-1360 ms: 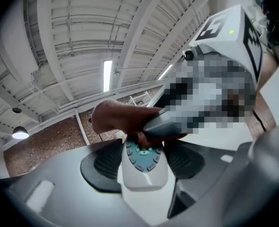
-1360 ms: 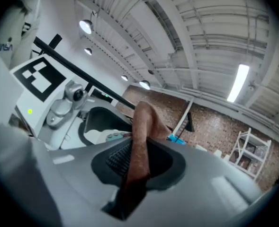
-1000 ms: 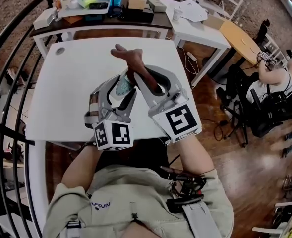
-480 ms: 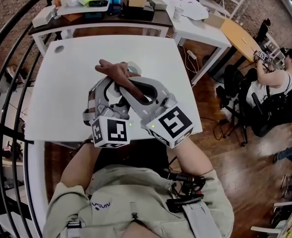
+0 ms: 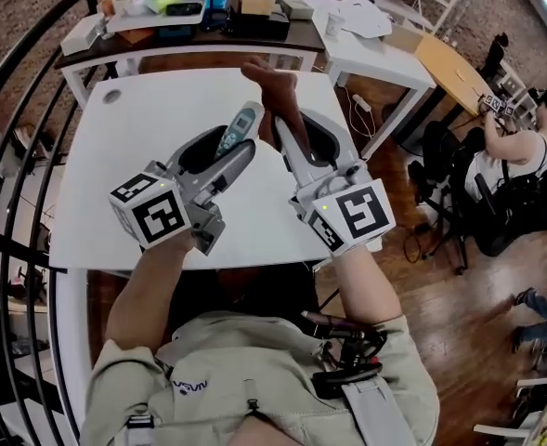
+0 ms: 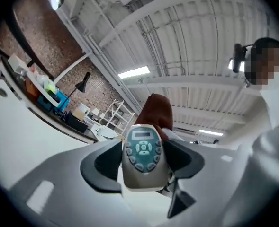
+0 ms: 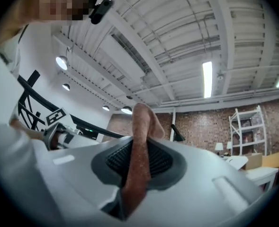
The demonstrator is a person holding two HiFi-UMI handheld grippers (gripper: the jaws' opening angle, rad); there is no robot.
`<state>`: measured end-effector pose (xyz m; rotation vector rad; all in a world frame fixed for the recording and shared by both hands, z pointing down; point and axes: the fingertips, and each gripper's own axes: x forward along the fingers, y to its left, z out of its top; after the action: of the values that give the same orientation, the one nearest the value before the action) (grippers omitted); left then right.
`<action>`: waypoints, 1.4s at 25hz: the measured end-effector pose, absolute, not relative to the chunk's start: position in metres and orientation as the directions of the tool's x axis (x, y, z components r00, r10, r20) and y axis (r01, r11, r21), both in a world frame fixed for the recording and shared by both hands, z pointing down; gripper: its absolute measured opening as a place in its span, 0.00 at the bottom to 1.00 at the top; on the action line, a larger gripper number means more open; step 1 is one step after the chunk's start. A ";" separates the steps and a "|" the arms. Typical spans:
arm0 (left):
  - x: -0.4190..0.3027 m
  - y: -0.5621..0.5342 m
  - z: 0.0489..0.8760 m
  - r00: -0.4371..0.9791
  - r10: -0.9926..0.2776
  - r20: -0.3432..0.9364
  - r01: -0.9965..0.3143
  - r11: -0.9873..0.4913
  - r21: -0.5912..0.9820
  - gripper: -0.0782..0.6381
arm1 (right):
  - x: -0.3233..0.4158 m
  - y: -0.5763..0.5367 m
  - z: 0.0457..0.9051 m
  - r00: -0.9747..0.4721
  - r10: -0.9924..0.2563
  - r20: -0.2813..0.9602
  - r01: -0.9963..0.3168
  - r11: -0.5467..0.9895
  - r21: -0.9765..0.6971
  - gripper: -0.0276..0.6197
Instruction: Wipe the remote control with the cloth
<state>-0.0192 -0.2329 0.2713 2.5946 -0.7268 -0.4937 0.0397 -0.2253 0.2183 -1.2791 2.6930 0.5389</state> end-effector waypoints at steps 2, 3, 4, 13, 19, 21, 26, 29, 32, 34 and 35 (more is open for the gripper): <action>-0.019 -0.233 0.267 0.805 -0.533 -0.262 -0.334 -0.771 0.542 0.51 | 0.033 -0.222 0.226 -0.661 -0.712 -0.239 -0.749 0.606 0.266 0.14; -0.020 -0.234 0.265 0.801 -0.527 -0.283 -0.297 -0.761 0.577 0.51 | 0.029 -0.220 0.230 -0.673 -0.702 -0.235 -0.739 0.620 0.265 0.14; -0.021 -0.236 0.264 0.795 -0.524 -0.307 -0.259 -0.750 0.609 0.51 | 0.024 -0.216 0.235 -0.689 -0.689 -0.225 -0.724 0.636 0.267 0.14; -0.034 -0.243 0.240 0.734 -0.506 -0.454 -0.074 -0.724 0.686 0.51 | -0.014 -0.184 0.264 -0.839 -0.528 -0.130 -0.542 0.792 0.279 0.14; -0.017 -0.232 0.241 0.770 -0.451 -0.452 -0.031 -0.734 0.678 0.51 | 0.042 -0.246 0.226 -0.669 -0.708 -0.225 -0.743 0.630 0.226 0.14; -0.009 -0.227 0.241 0.783 -0.425 -0.454 -0.005 -0.734 0.679 0.51 | 0.037 -0.253 0.230 -0.688 -0.699 -0.195 -0.725 0.647 0.235 0.14; -0.015 -0.235 0.241 0.770 -0.447 -0.455 -0.017 -0.726 0.687 0.51 | 0.005 -0.232 0.266 -0.779 -0.617 -0.109 -0.622 0.739 0.260 0.14; -0.022 -0.247 0.247 0.753 -0.487 -0.443 -0.048 -0.711 0.702 0.51 | -0.010 -0.217 0.286 -0.823 -0.565 -0.061 -0.562 0.791 0.243 0.14; -0.029 -0.261 0.255 0.734 -0.538 -0.414 -0.108 -0.694 0.712 0.51 | -0.018 -0.206 0.294 -0.853 -0.520 -0.041 -0.514 0.825 0.233 0.14; -0.035 -0.268 0.262 0.721 -0.581 -0.379 -0.189 -0.690 0.698 0.51 | -0.013 -0.208 0.289 -0.842 -0.535 -0.068 -0.535 0.812 0.235 0.14; -0.039 -0.271 0.264 0.710 -0.608 -0.355 -0.255 -0.693 0.674 0.51 | -0.006 -0.212 0.284 -0.824 -0.560 -0.088 -0.563 0.791 0.239 0.14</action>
<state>-0.0387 -0.2706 0.2644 2.3130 -0.6546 -0.7671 -0.0061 -0.2124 0.2841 -0.9282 2.9612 0.4017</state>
